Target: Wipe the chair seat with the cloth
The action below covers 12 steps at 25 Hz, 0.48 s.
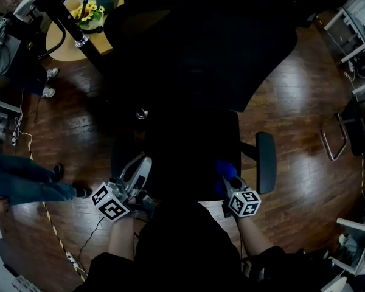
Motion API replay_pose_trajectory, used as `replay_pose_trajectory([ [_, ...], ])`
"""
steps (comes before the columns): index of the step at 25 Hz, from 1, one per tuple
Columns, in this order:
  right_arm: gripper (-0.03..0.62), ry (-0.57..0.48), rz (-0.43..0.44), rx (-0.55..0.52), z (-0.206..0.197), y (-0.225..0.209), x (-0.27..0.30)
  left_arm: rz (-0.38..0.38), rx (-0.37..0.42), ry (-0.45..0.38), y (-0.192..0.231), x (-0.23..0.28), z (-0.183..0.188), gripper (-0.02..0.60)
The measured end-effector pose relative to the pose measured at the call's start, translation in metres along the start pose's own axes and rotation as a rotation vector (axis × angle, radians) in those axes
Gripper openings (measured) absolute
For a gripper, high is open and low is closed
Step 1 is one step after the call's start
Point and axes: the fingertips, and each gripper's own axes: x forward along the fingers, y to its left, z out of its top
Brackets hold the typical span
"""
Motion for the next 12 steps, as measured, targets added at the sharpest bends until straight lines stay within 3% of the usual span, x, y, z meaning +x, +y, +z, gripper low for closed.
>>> replay_pose_trajectory([
  [6,0.066,-0.346,0.364,-0.027,0.186,0.147,-0.076,-0.107,0.073,-0.026,-0.07,0.019,0.049,-0.012],
  [9,0.064,-0.452,0.448,-0.053,0.229,0.183,-0.116,-0.149,0.104,-0.046,-0.101,0.019,0.062,-0.012],
  [12,0.064,-0.513,0.471,-0.057,0.243,0.194,-0.14,-0.169,0.119,-0.065,-0.117,0.015,0.063,-0.012],
])
